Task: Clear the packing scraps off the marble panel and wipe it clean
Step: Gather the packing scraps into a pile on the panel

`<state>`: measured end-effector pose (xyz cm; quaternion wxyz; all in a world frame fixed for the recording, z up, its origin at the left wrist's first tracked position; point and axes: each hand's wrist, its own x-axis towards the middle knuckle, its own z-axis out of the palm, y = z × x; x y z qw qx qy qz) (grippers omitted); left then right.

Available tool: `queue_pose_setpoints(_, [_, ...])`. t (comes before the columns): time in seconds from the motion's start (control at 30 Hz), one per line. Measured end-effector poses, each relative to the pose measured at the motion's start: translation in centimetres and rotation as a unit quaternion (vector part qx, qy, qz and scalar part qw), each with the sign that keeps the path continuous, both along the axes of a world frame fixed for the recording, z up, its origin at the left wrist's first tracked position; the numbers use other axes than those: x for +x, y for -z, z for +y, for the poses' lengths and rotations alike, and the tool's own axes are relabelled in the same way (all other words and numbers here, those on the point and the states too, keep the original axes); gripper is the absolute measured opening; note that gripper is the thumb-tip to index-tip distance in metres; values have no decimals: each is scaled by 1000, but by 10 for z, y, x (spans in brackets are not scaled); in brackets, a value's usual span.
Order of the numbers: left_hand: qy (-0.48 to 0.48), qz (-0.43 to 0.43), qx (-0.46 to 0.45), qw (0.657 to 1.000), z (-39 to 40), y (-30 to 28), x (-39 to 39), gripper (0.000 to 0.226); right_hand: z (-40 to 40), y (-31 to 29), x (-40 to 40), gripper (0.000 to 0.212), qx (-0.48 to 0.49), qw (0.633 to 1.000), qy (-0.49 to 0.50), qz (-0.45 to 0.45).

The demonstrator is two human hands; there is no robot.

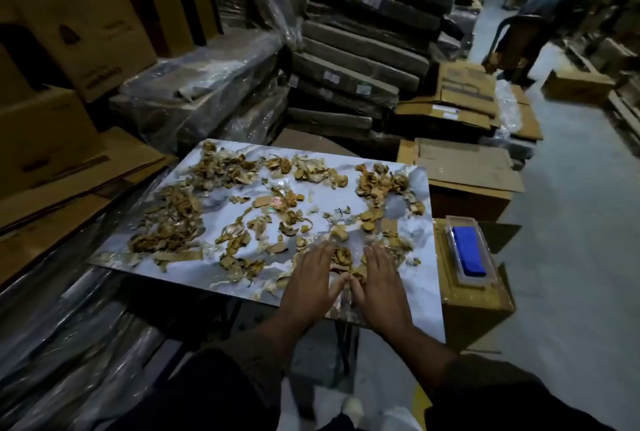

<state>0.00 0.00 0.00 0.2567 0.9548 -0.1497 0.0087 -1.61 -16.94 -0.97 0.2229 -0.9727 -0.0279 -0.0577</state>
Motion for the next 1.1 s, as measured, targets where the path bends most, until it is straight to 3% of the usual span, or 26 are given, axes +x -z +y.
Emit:
queue_pose_setpoints(0.2, [6,57,35,998,-11,23,28,78,-31,27,19,77,-6,999,23,39])
queue_pose_setpoints(0.43, [20,162,63,985,-15,54,58,112,-49,68,41,97,-5,993,6,118])
queue_pose_setpoints(0.7, [15,196,35,980,-33,67,84,118,-44,84,68,80,49,988,-35,146])
queue_pose_setpoints(0.93, [-2,180,22,983,-44,68,107,99,-37,79,96,65,79,987,-58,126])
queue_pose_setpoints(1.1, [-10,156,47,987,-32,64,116,116,-67,70,110,55,8,1000,-14,-10])
